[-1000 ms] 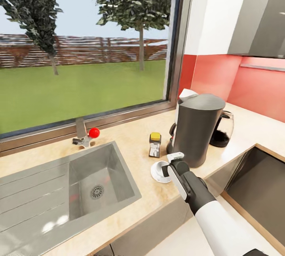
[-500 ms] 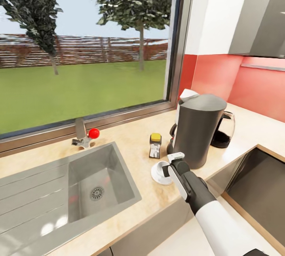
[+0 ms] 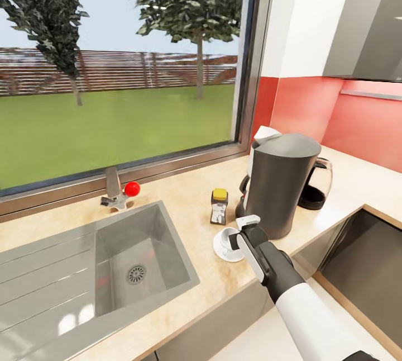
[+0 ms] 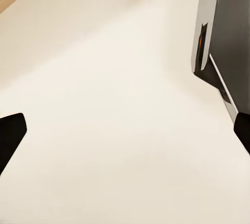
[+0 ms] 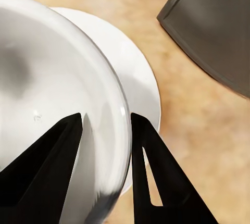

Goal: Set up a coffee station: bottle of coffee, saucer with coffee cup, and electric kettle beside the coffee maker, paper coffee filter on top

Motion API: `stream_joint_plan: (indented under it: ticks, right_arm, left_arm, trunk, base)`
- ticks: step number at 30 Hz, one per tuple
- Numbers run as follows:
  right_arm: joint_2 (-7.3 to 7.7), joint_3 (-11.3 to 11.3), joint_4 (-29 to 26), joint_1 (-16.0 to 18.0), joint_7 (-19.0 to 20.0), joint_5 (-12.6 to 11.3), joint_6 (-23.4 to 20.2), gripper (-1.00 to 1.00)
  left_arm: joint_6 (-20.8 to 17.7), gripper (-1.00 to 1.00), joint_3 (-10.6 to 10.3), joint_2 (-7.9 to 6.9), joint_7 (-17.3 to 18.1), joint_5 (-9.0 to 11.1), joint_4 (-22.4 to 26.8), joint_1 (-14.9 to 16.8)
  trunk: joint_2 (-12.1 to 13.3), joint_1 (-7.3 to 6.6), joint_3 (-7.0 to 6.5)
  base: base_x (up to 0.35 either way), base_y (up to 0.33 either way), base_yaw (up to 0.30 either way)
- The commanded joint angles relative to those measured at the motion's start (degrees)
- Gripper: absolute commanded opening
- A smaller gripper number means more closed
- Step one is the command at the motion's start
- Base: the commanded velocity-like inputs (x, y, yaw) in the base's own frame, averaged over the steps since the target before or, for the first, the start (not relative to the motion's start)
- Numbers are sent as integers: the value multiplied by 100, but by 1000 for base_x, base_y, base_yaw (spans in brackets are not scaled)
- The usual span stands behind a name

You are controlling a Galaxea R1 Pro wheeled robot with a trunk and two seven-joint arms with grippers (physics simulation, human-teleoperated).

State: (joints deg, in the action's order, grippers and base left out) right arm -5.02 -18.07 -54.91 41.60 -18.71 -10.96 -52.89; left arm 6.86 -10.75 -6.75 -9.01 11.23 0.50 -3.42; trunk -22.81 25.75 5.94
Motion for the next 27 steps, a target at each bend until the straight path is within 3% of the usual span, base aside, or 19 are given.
stream_joint_plan:
  ticks: [1, 10, 17, 27]
  right_arm:
    - [1, -12, -3, 6, -52, -62, -13, -100]
    - [1, -12, 108, 6, -44, -63, -4, -100]
    - [-7, -13, 465, 6, -36, -69, 707, -100]
    - [-8, -13, 490, 6, -36, -73, 797, -100]
  left_arm:
    - [15, 100, -50, -1, -13, 55, 4, -1]
    - [17, 100, -50, 1, -13, 54, 3, -1]
    - [2, 100, -50, -2, -13, 55, 3, -1]
    - [-1, 100, -50, -2, -13, 55, 3, -1]
  trunk:
    - [-11, 3, 11]
    - [-11, 3, 11]
    - [-11, 3, 11]
    - [-11, 3, 11]
  base:
    - [0, 0, 0]
    - [0, 0, 0]
    - [0, 0, 0]
    - [0, 0, 0]
